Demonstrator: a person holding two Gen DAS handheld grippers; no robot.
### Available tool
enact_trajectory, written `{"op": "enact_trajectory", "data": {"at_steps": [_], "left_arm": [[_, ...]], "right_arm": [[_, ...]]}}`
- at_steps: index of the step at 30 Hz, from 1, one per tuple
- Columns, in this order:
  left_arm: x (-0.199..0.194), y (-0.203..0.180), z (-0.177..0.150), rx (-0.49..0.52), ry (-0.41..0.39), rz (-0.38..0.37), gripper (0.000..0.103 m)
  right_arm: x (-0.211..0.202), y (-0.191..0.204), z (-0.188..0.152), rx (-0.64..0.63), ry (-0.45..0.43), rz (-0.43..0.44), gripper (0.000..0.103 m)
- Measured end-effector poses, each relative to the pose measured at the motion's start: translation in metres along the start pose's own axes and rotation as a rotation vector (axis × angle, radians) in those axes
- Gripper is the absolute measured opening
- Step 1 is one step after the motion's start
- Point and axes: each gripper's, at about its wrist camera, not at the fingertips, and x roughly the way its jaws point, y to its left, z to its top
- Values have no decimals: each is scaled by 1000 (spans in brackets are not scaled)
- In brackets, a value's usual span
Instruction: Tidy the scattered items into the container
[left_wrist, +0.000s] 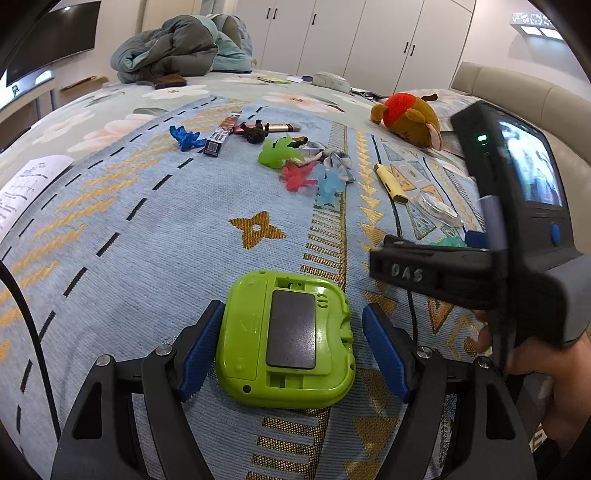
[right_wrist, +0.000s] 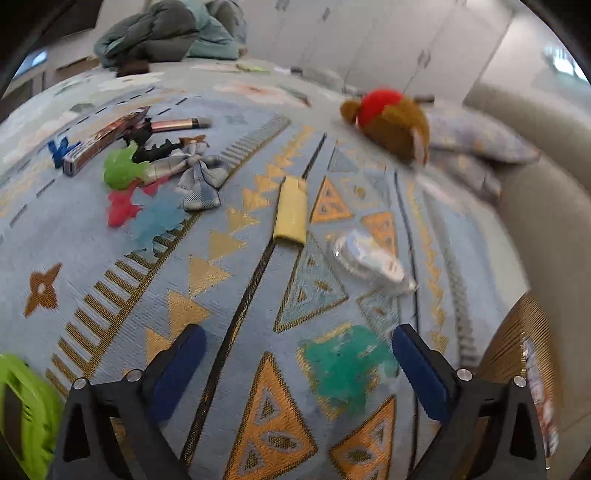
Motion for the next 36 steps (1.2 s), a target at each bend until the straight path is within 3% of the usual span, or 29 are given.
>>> {"op": "enact_trajectory", "data": {"at_steps": [1, 2, 4, 6, 8, 11, 15, 18, 22, 26, 29, 32, 36], "left_arm": [[0, 0, 0, 0, 0, 0, 74], [0, 1, 0, -2, 0, -2, 74], [0, 1, 0, -5, -2, -6, 74], [-1, 2, 0, -12, -6, -15, 74], [-1, 4, 0, -20, -10, -25, 74], [-3, 5, 0, -29, -19, -18, 68], [-6, 11, 0, -56, -27, -34, 65], [-7, 12, 0, -61, -31, -41, 64], [-12, 16, 2, -65, -34, -51, 64], [-27, 17, 6, -48, -75, -53, 64], [-41, 16, 10, -50, -109, -70, 64], [-60, 9, 19, -69, -149, -130, 64], [-87, -17, 29, -24, -219, -198, 64]], "right_arm": [[-1, -2, -2, 19, 6, 17, 94], [-2, -4, -4, 42, 20, 50, 82], [-8, -2, -7, 38, -4, 43, 71], [-14, -2, -11, 14, -40, -10, 40], [-23, -9, -15, 48, -67, -10, 18], [-43, -24, -22, 126, -112, 178, 18], [-70, -20, -35, 134, -176, 291, 18], [-86, -23, -50, 207, -173, 395, 18], [-113, -35, -75, 269, -183, 460, 18], [-138, -59, -99, 340, -197, 475, 18], [-153, -80, -121, 381, -203, 418, 18], [-168, -101, -145, 447, -207, 403, 18], [-200, -129, -164, 496, -309, 352, 16]]}}
